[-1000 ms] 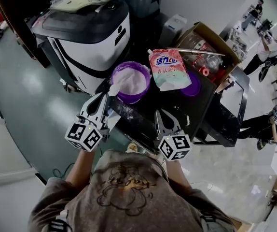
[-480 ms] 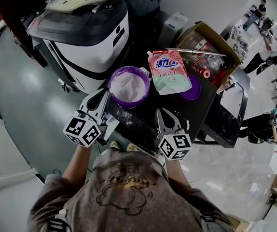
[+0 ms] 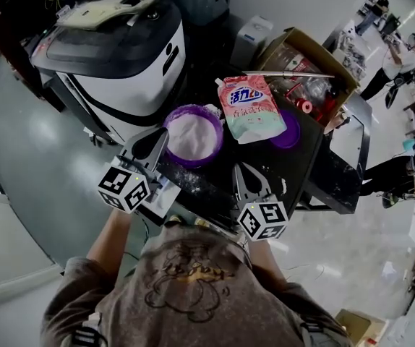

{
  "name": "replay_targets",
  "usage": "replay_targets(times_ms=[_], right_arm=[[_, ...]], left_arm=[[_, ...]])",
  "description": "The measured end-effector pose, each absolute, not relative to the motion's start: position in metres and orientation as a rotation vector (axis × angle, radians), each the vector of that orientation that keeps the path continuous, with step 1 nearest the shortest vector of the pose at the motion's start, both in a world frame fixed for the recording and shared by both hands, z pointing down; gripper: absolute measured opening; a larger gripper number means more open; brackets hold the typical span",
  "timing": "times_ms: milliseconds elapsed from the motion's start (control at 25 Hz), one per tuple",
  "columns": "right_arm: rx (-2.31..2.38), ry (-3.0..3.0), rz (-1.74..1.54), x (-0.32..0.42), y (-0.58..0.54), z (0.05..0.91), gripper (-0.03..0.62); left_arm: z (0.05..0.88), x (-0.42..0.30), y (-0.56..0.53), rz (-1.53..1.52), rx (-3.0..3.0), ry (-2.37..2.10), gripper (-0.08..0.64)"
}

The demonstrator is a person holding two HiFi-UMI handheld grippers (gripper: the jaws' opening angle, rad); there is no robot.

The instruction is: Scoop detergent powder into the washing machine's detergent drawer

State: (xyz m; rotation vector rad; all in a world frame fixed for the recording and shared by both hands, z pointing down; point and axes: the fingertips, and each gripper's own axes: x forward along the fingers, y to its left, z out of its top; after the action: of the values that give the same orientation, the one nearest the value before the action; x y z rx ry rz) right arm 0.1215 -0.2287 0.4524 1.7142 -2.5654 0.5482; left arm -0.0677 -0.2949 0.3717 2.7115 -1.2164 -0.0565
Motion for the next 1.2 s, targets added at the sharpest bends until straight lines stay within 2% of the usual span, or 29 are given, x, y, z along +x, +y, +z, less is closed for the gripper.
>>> replay_targets(times_ms=[440,1200], right_arm=[[1.709,-2.560,0.545,0.117,-0.227,0.453,0.000],[1.726,-2.554,0.559,0.121,-0.232,0.458,0.000]], left_arm=[[0.379,-0.057,-0.323,0.078,2.739,-1.118,0.023],[0.408,-0.023,-0.346,0.529,2.859,-0.907,0.023]])
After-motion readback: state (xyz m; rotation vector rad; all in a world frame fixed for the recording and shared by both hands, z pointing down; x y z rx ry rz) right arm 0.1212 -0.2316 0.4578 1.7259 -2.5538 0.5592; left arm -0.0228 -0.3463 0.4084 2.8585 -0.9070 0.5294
